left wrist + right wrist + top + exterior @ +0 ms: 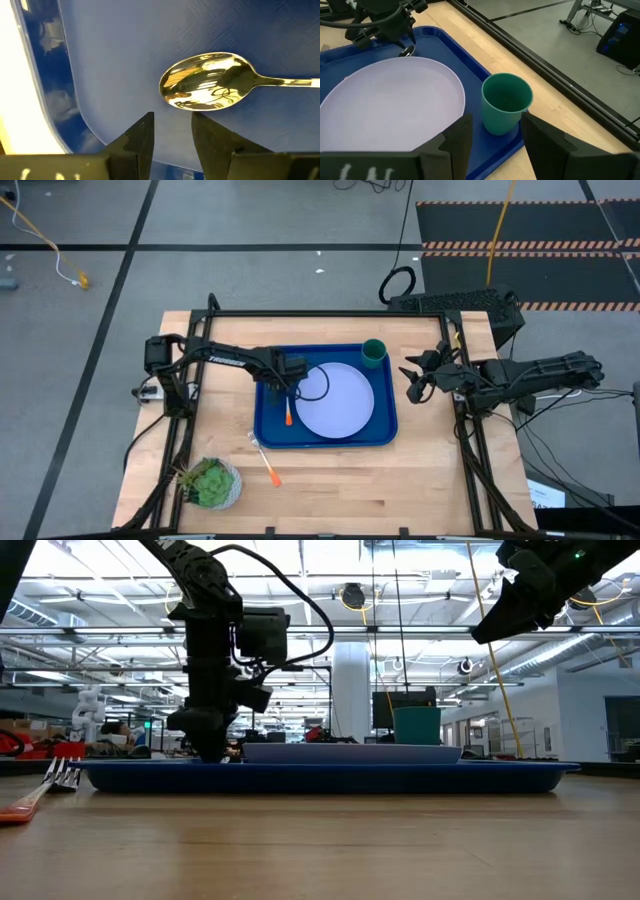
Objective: Pick and place plate/cup/fork/spoon on tray
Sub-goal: Put the orange spoon to the left of the blue plate on the blue serving tray, then put the orange fork to the left of the orange spoon on the blue serving tray
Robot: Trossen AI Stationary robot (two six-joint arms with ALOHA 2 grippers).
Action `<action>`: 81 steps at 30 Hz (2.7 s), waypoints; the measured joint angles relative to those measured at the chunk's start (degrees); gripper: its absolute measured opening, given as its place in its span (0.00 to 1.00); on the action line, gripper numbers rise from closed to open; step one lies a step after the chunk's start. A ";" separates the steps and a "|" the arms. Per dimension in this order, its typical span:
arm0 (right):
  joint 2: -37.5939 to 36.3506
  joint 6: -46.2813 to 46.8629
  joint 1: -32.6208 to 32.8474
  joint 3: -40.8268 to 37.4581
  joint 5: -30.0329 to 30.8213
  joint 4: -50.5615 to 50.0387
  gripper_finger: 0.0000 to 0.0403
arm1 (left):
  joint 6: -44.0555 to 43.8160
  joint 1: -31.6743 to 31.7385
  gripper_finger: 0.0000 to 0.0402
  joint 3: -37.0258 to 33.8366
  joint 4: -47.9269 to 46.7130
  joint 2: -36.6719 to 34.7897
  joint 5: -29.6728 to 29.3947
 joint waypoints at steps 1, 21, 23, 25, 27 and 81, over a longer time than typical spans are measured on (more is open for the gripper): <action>0.00 0.00 0.01 0.00 0.00 0.00 0.40 | 0.01 0.00 0.33 0.00 -0.15 0.00 -0.72; 0.00 -0.02 0.01 0.00 -0.17 -0.24 0.40 | -10.24 -5.45 0.33 14.71 -31.86 -0.07 7.22; -0.01 -0.09 -0.02 0.00 -1.48 -0.31 0.40 | -5.28 -8.78 0.33 16.03 -34.18 -0.07 7.58; -0.02 -0.79 -0.01 0.00 -2.36 -0.30 0.40 | -0.09 -12.35 0.33 16.72 -34.75 -0.07 7.61; 0.00 -2.19 0.01 0.00 -2.97 -0.06 0.40 | 3.19 -16.01 0.33 16.87 -34.34 -0.07 7.62; 0.00 -13.24 0.00 0.00 -2.97 10.62 0.40 | 10.20 -42.75 0.33 9.44 -9.23 -0.04 10.44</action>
